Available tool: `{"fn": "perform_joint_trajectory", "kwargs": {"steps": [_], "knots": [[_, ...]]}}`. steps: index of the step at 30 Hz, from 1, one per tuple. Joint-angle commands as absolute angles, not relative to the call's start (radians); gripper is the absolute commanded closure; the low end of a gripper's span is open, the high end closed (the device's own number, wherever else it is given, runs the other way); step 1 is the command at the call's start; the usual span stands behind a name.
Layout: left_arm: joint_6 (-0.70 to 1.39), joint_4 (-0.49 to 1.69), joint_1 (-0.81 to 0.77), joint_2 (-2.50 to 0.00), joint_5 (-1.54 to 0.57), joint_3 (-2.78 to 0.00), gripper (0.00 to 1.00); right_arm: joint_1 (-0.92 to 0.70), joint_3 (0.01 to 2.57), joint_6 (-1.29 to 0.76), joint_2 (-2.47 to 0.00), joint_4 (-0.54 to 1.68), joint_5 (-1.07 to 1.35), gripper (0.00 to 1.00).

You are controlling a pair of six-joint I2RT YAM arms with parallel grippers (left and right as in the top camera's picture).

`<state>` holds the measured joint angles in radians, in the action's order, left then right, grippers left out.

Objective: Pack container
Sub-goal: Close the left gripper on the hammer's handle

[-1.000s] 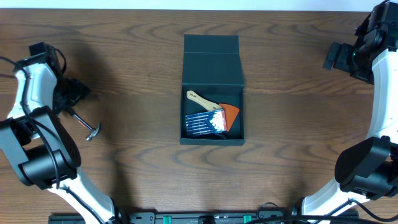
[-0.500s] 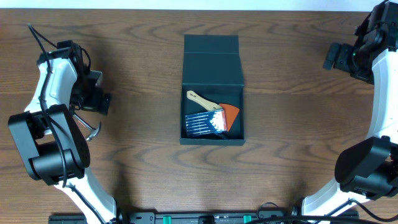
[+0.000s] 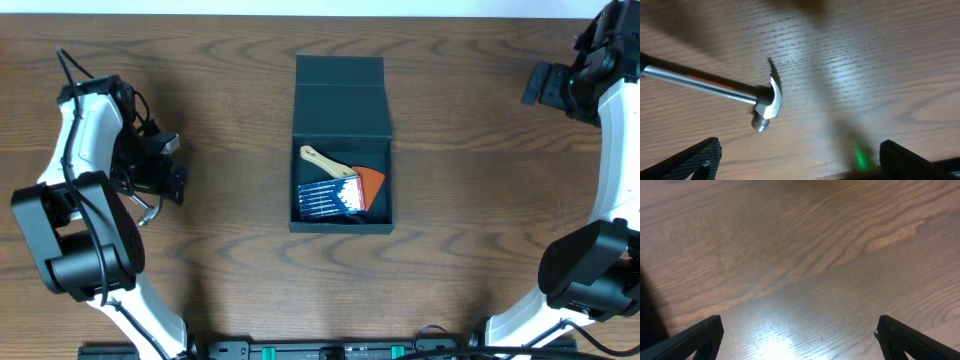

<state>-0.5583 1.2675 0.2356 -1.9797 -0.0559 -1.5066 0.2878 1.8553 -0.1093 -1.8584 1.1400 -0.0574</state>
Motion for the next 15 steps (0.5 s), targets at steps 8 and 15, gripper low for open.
{"fn": "perform_joint_trajectory", "kwargs": {"steps": [8,15], "knots": [[-0.448,1.172,0.271,-1.905,-0.114,-1.463,0.01,0.294,1.849,-0.088,-1.868,1.104,-0.076,0.01],[-0.405,1.034,0.271,-1.799,-0.112,-1.311,0.02,0.294,1.849,-0.088,-1.868,1.093,-0.076,0.01]]}}
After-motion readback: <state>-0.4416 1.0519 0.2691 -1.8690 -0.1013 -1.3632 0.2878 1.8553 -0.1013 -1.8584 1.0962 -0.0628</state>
